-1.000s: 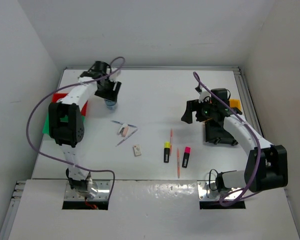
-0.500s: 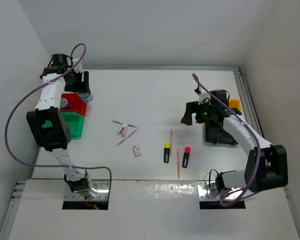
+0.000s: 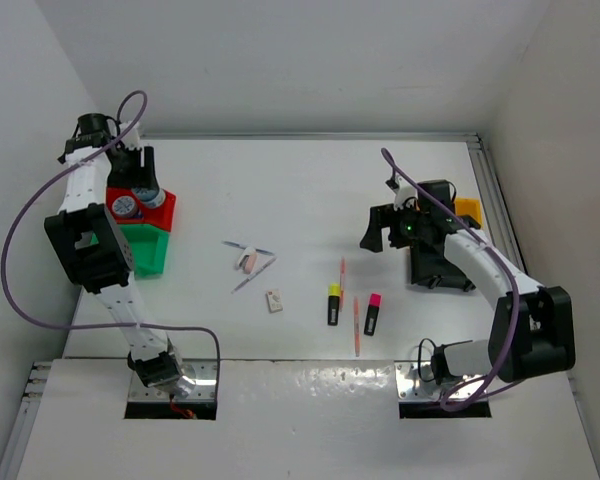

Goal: Sort the stationery into containers
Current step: Place the stationery in the storage box.

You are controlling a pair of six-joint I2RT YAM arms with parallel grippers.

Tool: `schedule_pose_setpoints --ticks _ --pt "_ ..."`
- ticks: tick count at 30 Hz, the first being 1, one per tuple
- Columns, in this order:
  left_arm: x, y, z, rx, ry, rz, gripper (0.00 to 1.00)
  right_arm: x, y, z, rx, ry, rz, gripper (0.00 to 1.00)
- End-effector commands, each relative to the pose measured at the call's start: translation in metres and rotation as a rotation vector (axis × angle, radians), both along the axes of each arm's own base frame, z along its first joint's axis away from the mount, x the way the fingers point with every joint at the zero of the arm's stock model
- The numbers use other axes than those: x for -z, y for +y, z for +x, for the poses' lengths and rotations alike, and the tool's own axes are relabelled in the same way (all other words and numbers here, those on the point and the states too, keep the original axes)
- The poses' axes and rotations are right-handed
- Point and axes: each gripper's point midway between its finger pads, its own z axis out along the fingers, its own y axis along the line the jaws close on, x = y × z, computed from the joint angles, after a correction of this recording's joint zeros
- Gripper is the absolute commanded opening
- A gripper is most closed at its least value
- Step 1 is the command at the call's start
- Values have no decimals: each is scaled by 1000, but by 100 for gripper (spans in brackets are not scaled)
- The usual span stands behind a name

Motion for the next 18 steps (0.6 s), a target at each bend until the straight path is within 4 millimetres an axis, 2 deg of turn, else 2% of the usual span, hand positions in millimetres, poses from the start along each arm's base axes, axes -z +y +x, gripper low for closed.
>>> schedule_pose_setpoints --ticks 1,11,18 --pt "-14 9 14 15 -64 37 13 -4 6 1 -22 -5 19 92" --pt "16 20 15 -19 -30 93 13 2 6 -1 -24 14 16 92" --pt "23 26 13 -46 -22 158 13 3 6 -3 -24 18 14 93"
